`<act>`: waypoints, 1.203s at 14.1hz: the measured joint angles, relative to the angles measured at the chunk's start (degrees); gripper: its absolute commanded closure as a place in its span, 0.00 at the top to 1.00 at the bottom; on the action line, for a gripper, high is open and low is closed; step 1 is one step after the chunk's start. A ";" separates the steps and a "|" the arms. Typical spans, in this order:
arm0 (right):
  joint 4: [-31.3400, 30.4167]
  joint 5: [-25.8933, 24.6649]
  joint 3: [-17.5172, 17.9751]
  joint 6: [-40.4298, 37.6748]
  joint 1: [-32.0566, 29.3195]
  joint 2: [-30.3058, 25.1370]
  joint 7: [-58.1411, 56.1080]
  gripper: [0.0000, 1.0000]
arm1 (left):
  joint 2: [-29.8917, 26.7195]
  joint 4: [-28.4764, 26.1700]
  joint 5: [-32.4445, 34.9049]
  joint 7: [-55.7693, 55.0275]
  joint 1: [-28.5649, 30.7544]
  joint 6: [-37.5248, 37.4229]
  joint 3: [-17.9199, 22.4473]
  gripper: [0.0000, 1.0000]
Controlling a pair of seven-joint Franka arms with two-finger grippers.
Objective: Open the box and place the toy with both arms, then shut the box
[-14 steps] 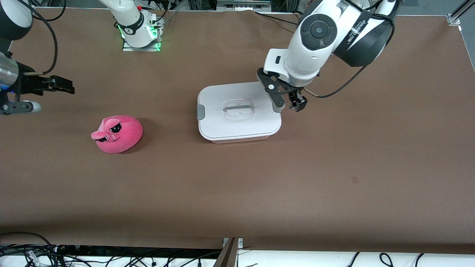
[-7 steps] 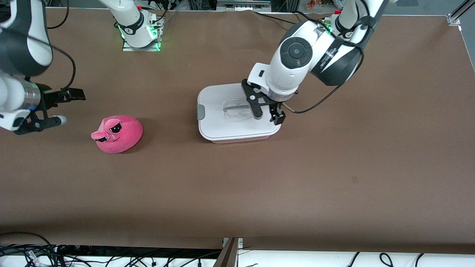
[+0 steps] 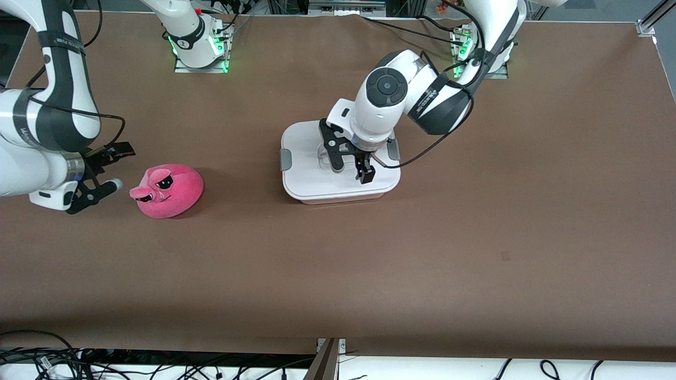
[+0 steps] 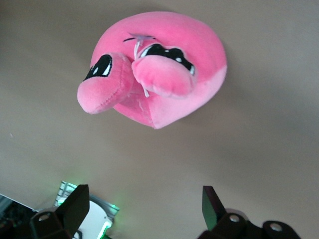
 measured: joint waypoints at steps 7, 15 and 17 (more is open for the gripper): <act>-10.19 0.53 0.53 13.05 0.04 0.02 -3.30 1.00 | 1.43 -0.24 0.00 -0.01 -4.03 1.58 0.01 0.41; -11.22 4.71 2.14 21.75 0.28 0.55 -6.31 0.74 | 1.97 -0.20 0.02 0.09 -4.97 -0.46 0.08 0.00; -11.33 5.20 2.41 23.49 0.35 1.65 -7.16 0.39 | 1.83 0.12 0.05 0.43 -4.98 -1.21 0.12 0.00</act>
